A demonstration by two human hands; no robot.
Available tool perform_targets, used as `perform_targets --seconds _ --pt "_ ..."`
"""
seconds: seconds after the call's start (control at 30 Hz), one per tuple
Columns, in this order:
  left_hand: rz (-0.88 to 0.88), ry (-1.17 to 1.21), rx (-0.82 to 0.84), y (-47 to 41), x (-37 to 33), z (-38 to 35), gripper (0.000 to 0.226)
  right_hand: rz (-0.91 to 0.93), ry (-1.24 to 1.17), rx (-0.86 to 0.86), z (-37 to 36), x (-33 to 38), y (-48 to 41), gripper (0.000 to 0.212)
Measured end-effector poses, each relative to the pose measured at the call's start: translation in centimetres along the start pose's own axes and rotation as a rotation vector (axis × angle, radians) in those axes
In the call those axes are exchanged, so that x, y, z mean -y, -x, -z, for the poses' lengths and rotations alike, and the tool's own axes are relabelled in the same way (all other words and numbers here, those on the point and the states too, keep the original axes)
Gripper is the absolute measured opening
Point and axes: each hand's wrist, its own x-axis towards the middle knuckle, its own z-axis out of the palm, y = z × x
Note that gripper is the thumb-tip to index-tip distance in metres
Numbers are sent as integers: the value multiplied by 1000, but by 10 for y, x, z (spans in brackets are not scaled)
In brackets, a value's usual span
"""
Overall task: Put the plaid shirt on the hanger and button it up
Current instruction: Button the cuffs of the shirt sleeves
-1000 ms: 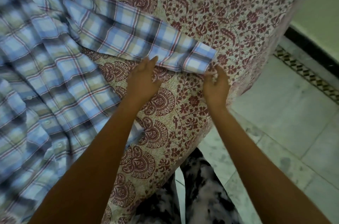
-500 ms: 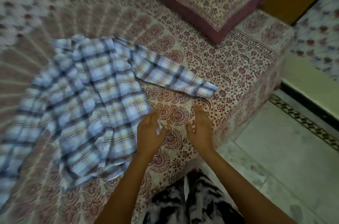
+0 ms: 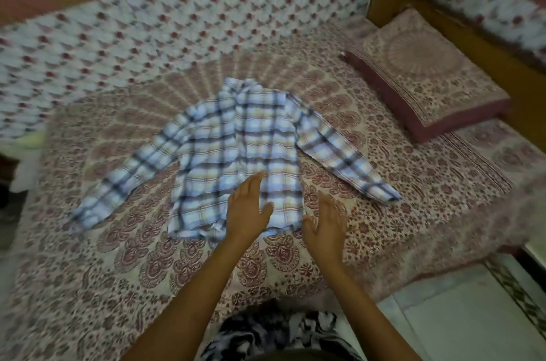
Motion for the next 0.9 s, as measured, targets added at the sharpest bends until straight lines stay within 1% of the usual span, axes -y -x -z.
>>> perform_targets --seconds 0.23,0.33,0.47,0.57,0.67,0.8,0.9 --pt "30 45 -84 10 59 43 64 80 6 71 -39 61 1 66" --pt "25 85 -115 6 93 66 65 128 16 70 -68 91 3 73" --pt "17 88 -83 -2 153 100 65 105 -4 46 -123 136 9 60" --pt "7 80 -71 -10 200 119 64 103 -17 39 -168 171 15 61" --pt "13 75 -62 -12 235 133 62 71 -24 87 -199 199 24 63" --pt "16 75 -71 -17 287 153 61 103 17 110 -243 230 29 69" --pt "94 70 -62 -22 322 159 62 106 55 157 -273 243 21 60"
